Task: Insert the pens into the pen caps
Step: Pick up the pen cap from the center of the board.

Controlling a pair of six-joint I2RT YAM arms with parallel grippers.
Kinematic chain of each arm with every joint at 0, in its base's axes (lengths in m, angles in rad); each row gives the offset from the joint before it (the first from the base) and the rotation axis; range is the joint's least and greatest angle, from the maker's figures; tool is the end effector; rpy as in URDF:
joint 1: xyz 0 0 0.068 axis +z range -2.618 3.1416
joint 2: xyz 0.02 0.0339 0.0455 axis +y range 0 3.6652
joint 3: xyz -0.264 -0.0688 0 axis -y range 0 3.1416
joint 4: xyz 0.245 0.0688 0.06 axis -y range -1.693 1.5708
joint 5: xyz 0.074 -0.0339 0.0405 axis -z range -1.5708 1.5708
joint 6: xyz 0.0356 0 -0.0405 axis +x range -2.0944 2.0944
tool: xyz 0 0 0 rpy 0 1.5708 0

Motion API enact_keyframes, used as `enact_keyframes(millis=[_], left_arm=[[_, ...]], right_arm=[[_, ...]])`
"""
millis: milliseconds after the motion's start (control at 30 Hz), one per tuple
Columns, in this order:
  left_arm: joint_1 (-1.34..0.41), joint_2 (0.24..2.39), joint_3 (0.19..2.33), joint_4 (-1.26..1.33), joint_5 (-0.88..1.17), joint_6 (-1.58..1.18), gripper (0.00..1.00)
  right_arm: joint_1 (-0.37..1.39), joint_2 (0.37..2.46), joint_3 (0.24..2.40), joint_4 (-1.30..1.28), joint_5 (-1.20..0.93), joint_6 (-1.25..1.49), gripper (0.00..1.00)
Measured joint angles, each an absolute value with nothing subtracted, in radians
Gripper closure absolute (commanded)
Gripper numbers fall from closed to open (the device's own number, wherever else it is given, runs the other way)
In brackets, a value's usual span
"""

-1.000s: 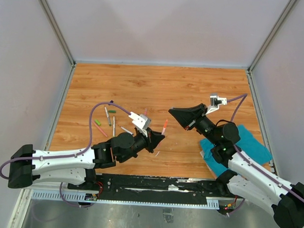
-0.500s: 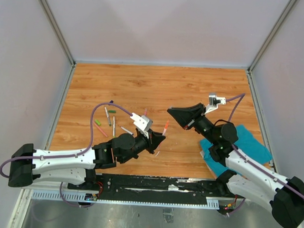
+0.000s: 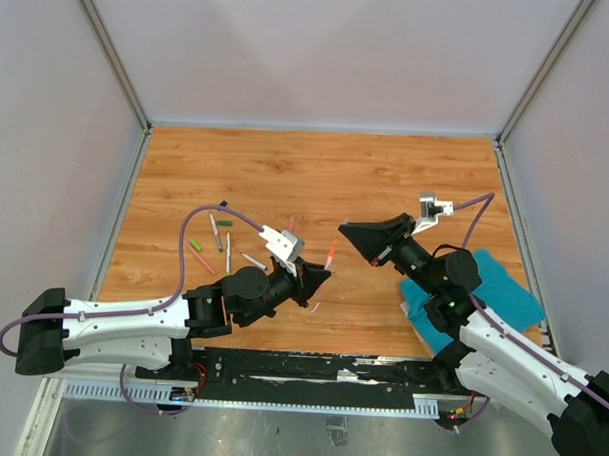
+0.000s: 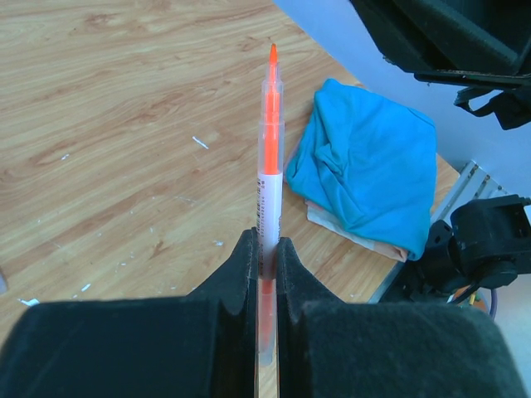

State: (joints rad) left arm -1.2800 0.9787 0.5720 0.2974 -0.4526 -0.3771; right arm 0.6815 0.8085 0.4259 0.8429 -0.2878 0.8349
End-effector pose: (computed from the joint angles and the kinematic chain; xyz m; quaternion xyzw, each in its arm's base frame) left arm 0.0799 -0.2128 0.2792 0.1818 0.7183 -0.3664 0.5628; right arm 0.1367 0.1239 0.3167 -0.0815 0.5295 0.6332 0.5586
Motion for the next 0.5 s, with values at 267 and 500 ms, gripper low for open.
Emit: enact_keyframes(millis=[267, 500], left_arm=[[-1.280, 0.979, 0.572, 0.297, -0.453, -0.374, 1.00], [-1.280, 0.977, 0.572, 0.297, -0.456, -0.374, 0.99]], right_arm=[[0.683, 0.796, 0.426, 0.736, -0.265, 0.807, 0.99], [0.683, 0.797, 0.426, 0.715, -0.265, 0.806, 0.99]])
